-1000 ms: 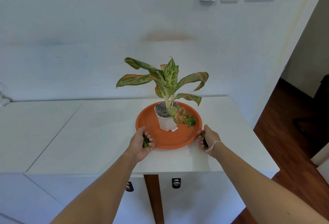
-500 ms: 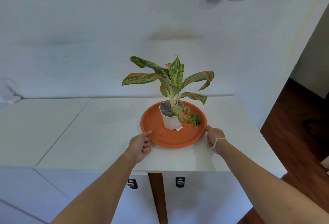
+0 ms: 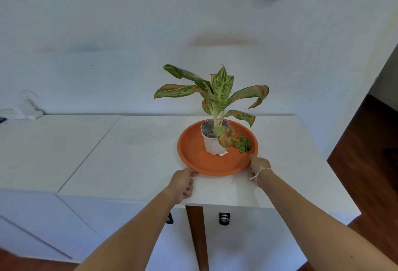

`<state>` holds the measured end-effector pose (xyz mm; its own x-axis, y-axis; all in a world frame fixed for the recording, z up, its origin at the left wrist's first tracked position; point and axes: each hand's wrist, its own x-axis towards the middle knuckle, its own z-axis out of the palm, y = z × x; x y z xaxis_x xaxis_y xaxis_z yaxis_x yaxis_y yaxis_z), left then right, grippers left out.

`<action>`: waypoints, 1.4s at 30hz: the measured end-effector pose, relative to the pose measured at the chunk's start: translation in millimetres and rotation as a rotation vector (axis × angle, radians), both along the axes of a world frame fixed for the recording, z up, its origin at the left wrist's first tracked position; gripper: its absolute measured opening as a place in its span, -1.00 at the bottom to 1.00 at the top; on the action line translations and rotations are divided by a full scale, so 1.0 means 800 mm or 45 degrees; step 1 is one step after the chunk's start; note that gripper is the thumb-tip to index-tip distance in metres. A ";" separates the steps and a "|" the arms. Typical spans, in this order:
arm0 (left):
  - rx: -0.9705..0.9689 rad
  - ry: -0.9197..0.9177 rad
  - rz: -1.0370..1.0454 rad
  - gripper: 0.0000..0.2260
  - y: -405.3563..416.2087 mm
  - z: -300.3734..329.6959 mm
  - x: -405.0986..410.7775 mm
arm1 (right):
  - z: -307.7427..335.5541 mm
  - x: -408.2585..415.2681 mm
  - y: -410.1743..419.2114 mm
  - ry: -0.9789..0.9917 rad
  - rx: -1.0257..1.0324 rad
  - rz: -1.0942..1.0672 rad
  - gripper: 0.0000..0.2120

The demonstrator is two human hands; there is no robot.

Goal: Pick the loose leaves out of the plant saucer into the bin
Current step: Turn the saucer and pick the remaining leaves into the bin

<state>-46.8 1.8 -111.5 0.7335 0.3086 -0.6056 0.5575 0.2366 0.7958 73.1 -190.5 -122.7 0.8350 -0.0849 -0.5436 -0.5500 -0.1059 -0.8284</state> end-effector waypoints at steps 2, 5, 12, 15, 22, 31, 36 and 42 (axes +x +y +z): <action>0.008 -0.013 -0.039 -0.82 -0.007 0.001 0.002 | -0.001 -0.007 0.012 0.016 0.004 -0.029 -0.70; 0.003 -0.043 -0.063 -0.73 -0.019 0.000 0.006 | 0.000 -0.019 0.032 0.043 0.074 -0.080 -0.74; -0.032 -0.052 0.044 -0.77 -0.015 -0.005 0.015 | 0.010 -0.049 0.047 0.164 0.263 0.065 -0.70; -0.026 -0.023 0.022 -0.71 0.004 -0.003 0.014 | 0.014 -0.049 0.033 0.158 0.275 0.173 -0.66; 0.013 0.068 -0.115 -0.66 0.049 0.006 0.010 | 0.013 -0.029 0.003 0.045 0.193 0.108 -0.74; 0.206 0.097 -0.048 -0.68 0.053 0.012 0.016 | 0.010 -0.030 -0.005 0.109 0.162 0.254 -0.73; 0.243 0.066 -0.024 -0.70 0.050 0.007 0.025 | 0.021 -0.035 -0.017 0.149 0.042 0.445 -0.73; 0.522 0.018 -0.055 -0.72 0.044 0.004 0.028 | 0.052 -0.028 -0.022 0.168 -0.369 0.778 -0.83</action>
<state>-24.4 37.2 -108.7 0.7435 0.4952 -0.4493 0.5718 -0.1224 0.8112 50.4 -207.9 -80.7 0.7076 0.2229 -0.6706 -0.4156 -0.6362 -0.6500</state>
